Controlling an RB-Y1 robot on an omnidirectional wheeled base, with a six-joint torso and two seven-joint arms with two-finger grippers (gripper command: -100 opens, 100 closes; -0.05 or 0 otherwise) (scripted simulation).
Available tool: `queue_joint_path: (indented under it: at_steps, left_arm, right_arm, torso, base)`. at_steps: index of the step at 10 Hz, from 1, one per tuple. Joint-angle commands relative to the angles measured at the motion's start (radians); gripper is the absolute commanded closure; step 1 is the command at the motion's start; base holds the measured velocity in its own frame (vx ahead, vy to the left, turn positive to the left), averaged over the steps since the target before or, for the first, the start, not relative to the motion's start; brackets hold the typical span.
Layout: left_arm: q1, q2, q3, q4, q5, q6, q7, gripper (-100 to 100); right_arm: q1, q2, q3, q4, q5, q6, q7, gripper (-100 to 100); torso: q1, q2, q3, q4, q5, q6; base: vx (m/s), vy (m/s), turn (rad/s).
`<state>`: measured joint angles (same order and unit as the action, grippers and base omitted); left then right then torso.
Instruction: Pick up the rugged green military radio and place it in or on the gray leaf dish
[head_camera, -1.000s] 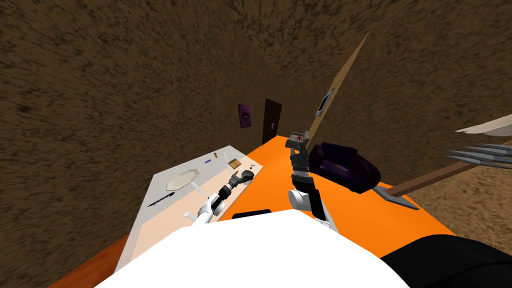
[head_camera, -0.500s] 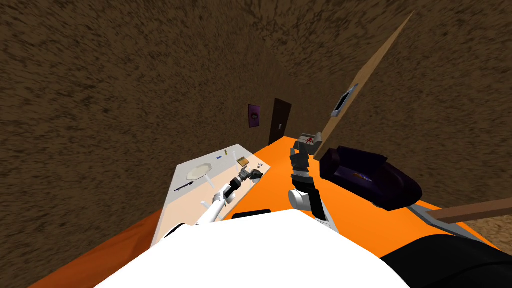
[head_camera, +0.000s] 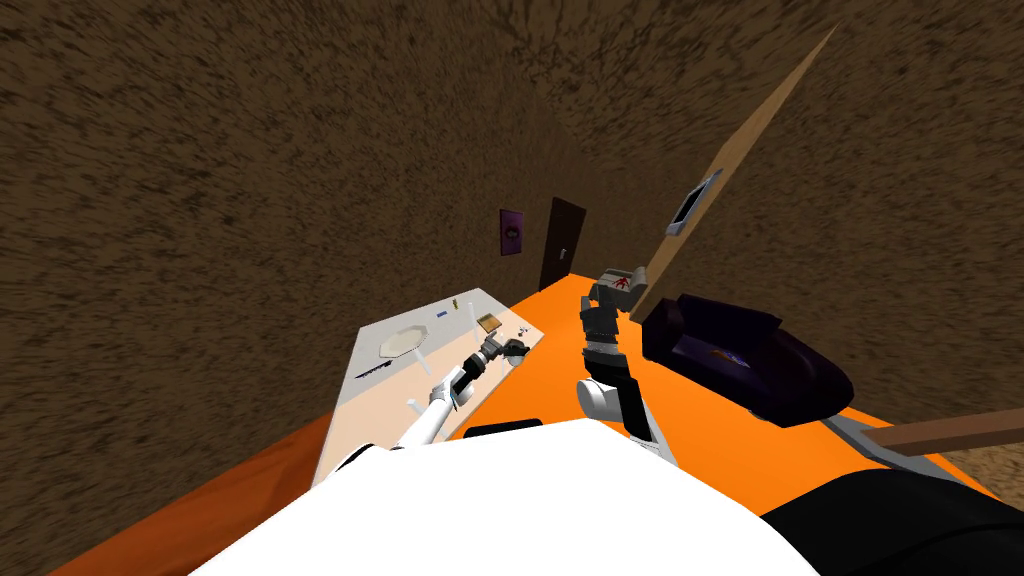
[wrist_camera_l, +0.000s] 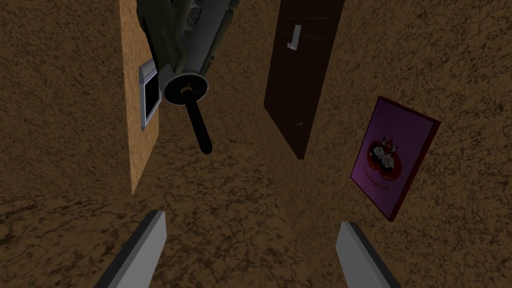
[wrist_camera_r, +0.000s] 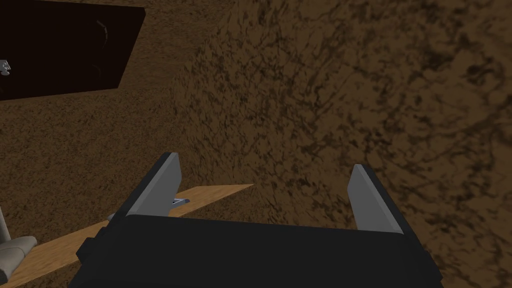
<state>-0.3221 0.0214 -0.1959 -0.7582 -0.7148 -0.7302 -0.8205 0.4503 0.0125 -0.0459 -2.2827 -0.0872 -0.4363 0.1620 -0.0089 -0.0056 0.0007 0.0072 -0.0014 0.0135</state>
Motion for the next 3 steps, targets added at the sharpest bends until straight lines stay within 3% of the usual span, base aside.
queue_joint_path:
  at_steps: [1, 3]
  left_arm:
    - [0.000, 0.000, 0.000, 0.000, 0.000, 0.000, 0.000, 0]
    - [0.000, 0.000, 0.000, 0.000, 0.000, 0.000, 0.000, 0]
  right_arm:
    - [0.000, 0.000, 0.000, 0.000, 0.000, 0.000, 0.000, 0]
    - [0.000, 0.000, 0.000, 0.000, 0.000, 0.000, 0.000, 0]
  torso:
    - [0.000, 0.000, 0.000, 0.000, 0.000, 0.000]
    - [0.000, 0.000, 0.000, 0.000, 0.000, 0.000]
  base:
    - [0.000, 0.000, 0.000]
    - [0.000, 0.000, 0.000]
